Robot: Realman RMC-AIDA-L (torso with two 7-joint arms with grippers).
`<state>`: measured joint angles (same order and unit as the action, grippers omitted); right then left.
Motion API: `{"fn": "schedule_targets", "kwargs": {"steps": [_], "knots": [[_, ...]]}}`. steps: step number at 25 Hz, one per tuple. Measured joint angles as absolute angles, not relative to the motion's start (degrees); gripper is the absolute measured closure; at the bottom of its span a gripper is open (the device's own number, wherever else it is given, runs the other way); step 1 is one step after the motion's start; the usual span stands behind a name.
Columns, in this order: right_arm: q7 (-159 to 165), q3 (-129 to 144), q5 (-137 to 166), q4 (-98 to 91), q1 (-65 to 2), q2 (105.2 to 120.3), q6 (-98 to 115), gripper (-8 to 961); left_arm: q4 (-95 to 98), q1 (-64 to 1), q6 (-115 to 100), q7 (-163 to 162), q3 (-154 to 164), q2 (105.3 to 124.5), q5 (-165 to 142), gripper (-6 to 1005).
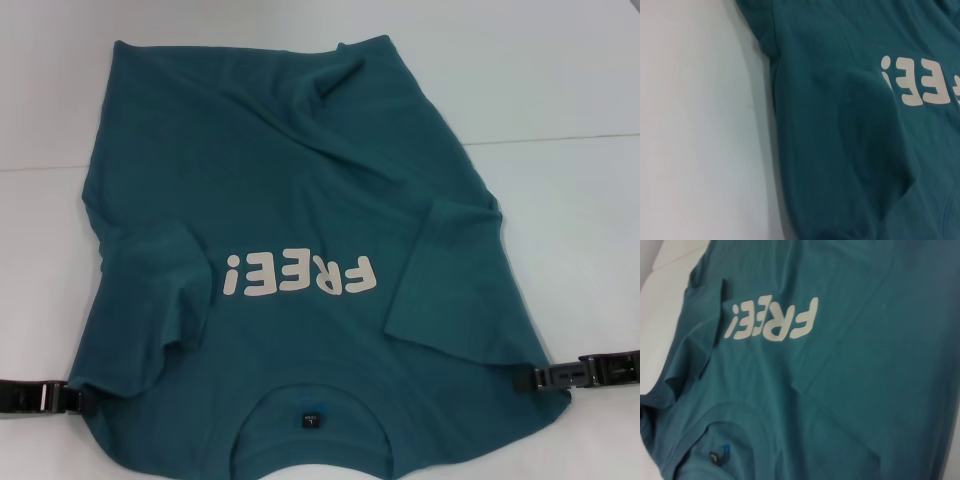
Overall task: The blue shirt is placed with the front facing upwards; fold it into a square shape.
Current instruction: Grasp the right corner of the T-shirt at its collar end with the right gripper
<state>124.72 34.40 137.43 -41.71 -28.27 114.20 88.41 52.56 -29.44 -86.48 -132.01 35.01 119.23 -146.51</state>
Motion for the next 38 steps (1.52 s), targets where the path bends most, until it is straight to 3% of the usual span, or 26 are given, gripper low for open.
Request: {"fn": "schedule_targets", "kwargs": {"steps": [38], "knots": [[122.66, 31.0, 134.59, -41.84, -26.3, 114.94, 92.89, 132, 51.77, -29.97, -85.83, -131.45, 35.19, 119.45, -146.51, 978]]}}
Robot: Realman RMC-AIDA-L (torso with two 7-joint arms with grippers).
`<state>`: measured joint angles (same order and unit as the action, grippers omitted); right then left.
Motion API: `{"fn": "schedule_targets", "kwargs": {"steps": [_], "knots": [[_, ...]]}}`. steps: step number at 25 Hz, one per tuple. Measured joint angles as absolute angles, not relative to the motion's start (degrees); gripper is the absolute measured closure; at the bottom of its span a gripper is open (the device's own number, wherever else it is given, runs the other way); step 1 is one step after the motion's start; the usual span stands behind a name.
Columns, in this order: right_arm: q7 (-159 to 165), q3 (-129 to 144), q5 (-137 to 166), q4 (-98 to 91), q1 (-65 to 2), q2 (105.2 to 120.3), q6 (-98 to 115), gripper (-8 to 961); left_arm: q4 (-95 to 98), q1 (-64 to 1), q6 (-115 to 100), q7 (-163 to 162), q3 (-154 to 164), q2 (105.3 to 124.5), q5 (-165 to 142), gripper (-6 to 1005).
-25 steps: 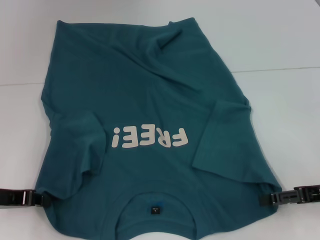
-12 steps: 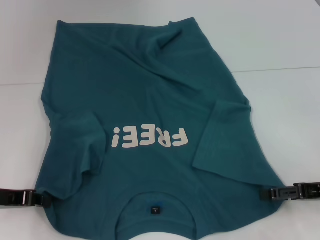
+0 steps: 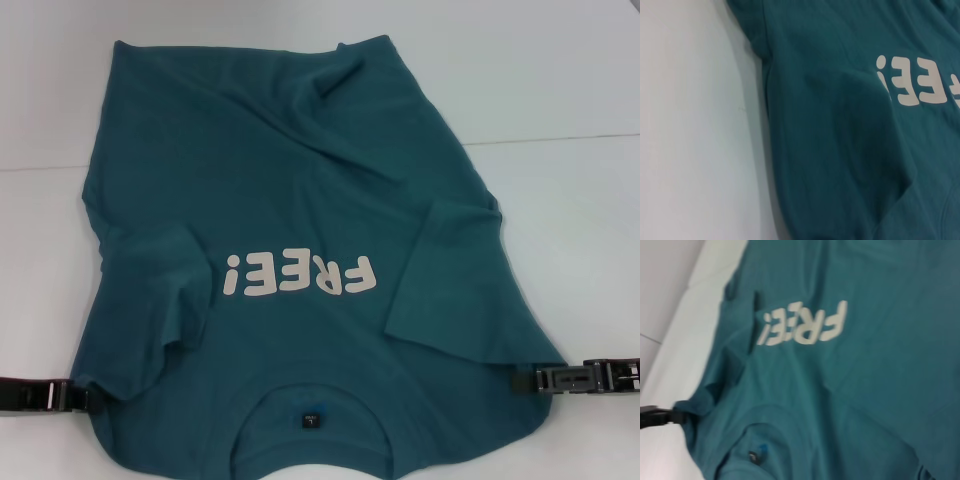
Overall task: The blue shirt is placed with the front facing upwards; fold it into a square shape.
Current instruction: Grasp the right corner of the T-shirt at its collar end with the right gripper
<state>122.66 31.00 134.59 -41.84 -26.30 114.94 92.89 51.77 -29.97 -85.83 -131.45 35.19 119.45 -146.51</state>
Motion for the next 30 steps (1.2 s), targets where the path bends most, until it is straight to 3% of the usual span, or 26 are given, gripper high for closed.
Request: {"fn": "schedule_targets", "kwargs": {"steps": [29, 30], "knots": [[122.97, 28.74, 134.97, -41.23, -24.94, 114.55, 89.22, 146, 51.76, -30.14, -85.78, -131.3, 35.33, 119.44, -146.51, 979], [122.98, 28.74, 135.05, -41.11, -24.94, 114.55, 88.99, 183, 51.76, -30.15, -85.78, -131.3, 35.33, 119.44, -146.51, 979]]}}
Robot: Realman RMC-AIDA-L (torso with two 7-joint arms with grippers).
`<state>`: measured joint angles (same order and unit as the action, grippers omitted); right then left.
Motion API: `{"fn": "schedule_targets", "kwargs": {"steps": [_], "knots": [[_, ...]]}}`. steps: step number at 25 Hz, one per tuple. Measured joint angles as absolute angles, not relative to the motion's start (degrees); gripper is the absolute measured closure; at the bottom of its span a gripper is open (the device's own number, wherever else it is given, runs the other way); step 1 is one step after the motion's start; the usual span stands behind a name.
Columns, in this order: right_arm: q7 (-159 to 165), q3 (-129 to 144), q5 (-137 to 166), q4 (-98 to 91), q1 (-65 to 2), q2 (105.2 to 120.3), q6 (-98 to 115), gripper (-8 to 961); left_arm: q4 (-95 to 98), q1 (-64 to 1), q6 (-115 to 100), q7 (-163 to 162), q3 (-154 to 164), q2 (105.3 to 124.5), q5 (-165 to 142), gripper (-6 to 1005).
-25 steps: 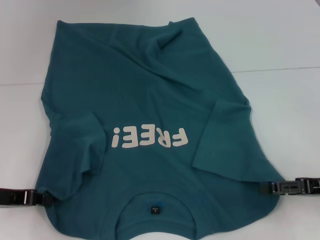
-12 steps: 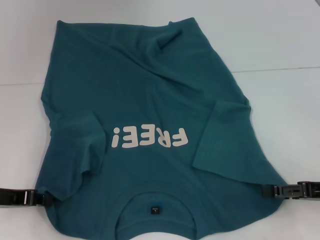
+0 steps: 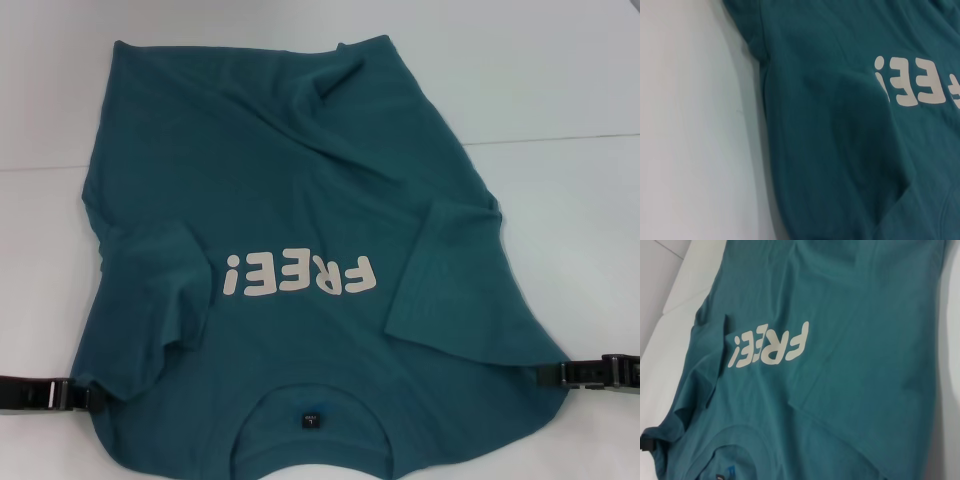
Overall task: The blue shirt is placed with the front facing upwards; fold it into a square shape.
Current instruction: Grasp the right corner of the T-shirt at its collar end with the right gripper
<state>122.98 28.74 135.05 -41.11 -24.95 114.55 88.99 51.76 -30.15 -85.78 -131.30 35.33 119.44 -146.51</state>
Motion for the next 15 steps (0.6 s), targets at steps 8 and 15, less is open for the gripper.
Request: {"fn": "schedule_targets", "kwargs": {"steps": [8, 15], "knots": [[123.53, 29.18, 135.3, -40.96, -25.24, 114.59, 88.42, 513, 51.77, -30.22, -85.78, -131.3, 35.33, 119.44, -146.51, 979], [124.67, 29.44, 136.2, -40.85, -25.48, 114.73, 87.31, 869, 51.77, -30.24, -85.72, -131.21, 35.33, 119.44, -146.51, 979]]}}
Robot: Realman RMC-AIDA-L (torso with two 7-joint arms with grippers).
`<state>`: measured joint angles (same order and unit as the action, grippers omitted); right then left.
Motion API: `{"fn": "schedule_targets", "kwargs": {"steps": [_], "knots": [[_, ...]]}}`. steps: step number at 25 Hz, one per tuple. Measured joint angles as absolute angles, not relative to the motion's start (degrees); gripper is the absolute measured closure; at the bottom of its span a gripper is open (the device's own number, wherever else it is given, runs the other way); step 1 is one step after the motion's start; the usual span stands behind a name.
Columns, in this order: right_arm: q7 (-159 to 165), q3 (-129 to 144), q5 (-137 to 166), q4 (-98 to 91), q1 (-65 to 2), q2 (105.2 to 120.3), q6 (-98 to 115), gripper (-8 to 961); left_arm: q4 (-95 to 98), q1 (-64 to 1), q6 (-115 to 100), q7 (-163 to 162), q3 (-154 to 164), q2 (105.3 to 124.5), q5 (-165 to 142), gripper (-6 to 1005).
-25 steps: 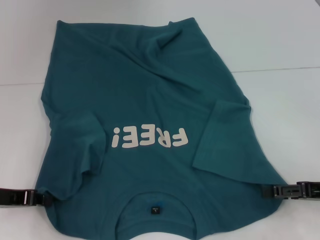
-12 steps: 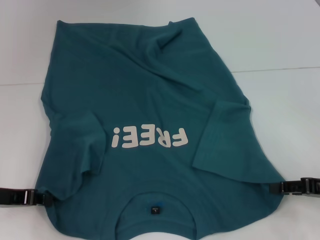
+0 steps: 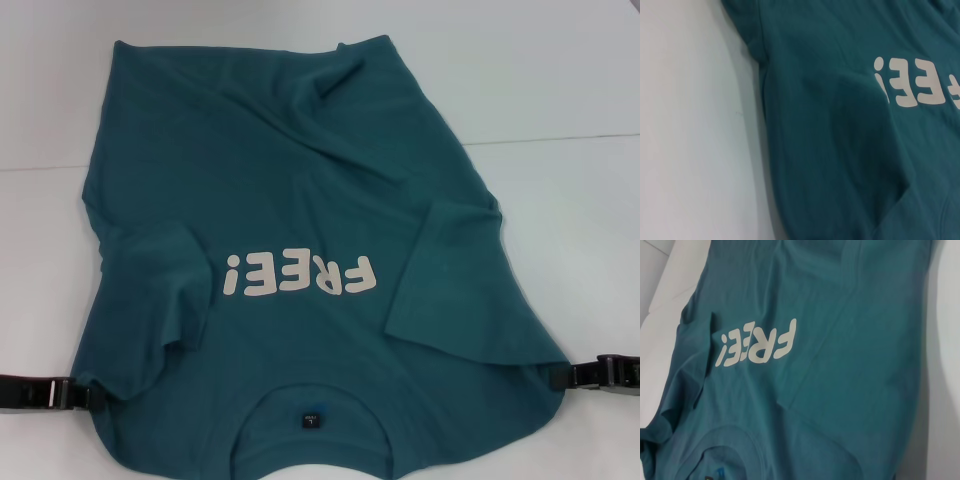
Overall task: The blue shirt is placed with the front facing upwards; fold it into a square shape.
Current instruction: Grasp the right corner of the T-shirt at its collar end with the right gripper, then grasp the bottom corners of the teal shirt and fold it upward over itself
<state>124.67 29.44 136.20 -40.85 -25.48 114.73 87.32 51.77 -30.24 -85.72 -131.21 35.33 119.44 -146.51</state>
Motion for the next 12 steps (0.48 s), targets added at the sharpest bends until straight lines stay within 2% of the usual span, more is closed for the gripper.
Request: {"fn": "schedule_targets", "kwargs": {"steps": [9, 12], "knots": [[122.88, 28.92, 135.78, -40.86, -25.04, 114.86, 88.07, 949, 51.49, -30.24, -85.69, -130.71, 35.14, 119.44, -146.51, 978], [122.14, 28.28, 135.53, -40.85, -24.59, 114.89, 88.57, 949, 51.19, -30.25, -86.03, -130.7, 35.04, 119.29, -146.51, 978]]}}
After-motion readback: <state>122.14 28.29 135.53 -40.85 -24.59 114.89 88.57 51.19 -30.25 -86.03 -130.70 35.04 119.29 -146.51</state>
